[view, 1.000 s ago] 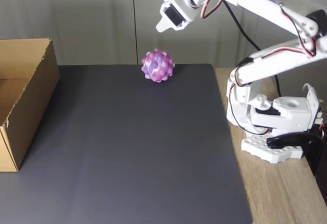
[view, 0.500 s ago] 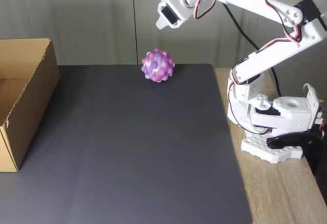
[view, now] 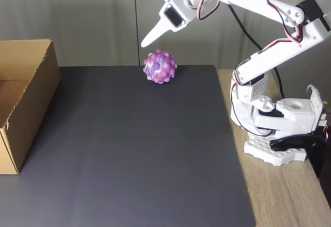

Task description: Grasp a ball and put it in the box.

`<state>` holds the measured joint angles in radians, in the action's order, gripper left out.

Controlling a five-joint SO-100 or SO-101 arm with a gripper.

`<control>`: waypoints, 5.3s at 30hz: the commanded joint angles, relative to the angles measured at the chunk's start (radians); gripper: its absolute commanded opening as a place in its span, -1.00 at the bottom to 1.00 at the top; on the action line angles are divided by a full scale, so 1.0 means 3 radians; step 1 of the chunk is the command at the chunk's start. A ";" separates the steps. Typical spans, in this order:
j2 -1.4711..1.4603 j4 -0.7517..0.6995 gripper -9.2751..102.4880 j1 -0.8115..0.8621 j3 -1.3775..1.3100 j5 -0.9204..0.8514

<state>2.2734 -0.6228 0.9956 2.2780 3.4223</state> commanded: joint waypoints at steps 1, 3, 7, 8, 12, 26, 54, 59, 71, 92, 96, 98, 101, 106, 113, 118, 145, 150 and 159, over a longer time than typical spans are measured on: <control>0.0031 0.0082 -0.09 -0.0031 0.0010 0.0097; 0.0041 0.0092 -0.09 -0.0061 0.0036 0.0128; 0.0174 0.0005 -0.11 -0.0164 0.0230 0.0240; 0.0174 -0.0118 -0.14 -0.0179 0.0230 0.0210; 0.0261 -0.0460 -0.28 -0.0245 0.0291 0.0020; -0.0465 -0.0291 -0.33 -0.0404 0.0138 -0.0511; -0.1391 0.0486 -0.69 -0.0312 0.0066 -0.0389; -0.1401 0.0470 -0.84 -0.0383 0.0066 -0.0394; -0.1452 0.0511 -0.84 -0.0399 0.0092 -0.0389; -0.0793 0.0031 -0.84 -0.0716 -0.0097 -0.0317; -0.0711 -0.0072 -0.84 -0.0757 -0.0148 -0.0322; -0.0680 -0.0102 -0.84 -0.0772 -0.0153 -0.0322; -0.0598 -0.0107 -0.84 -0.0777 -0.0107 -0.0332; -0.0516 -0.0087 -0.57 -0.0706 -0.0138 -0.0307; -0.0276 -0.0363 -0.26 -0.0450 -0.0041 -0.0312; -0.0312 -0.0225 -0.21 -0.0337 0.0184 -0.0419; -0.1585 0.0879 -0.32 -0.0128 0.0128 -0.0327; -0.1713 0.0859 -0.60 -0.0205 0.0097 -0.0205; -0.1866 0.0859 -0.74 -0.0235 0.0077 -0.0128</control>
<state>1.7257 -0.3543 0.9296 2.3163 3.3748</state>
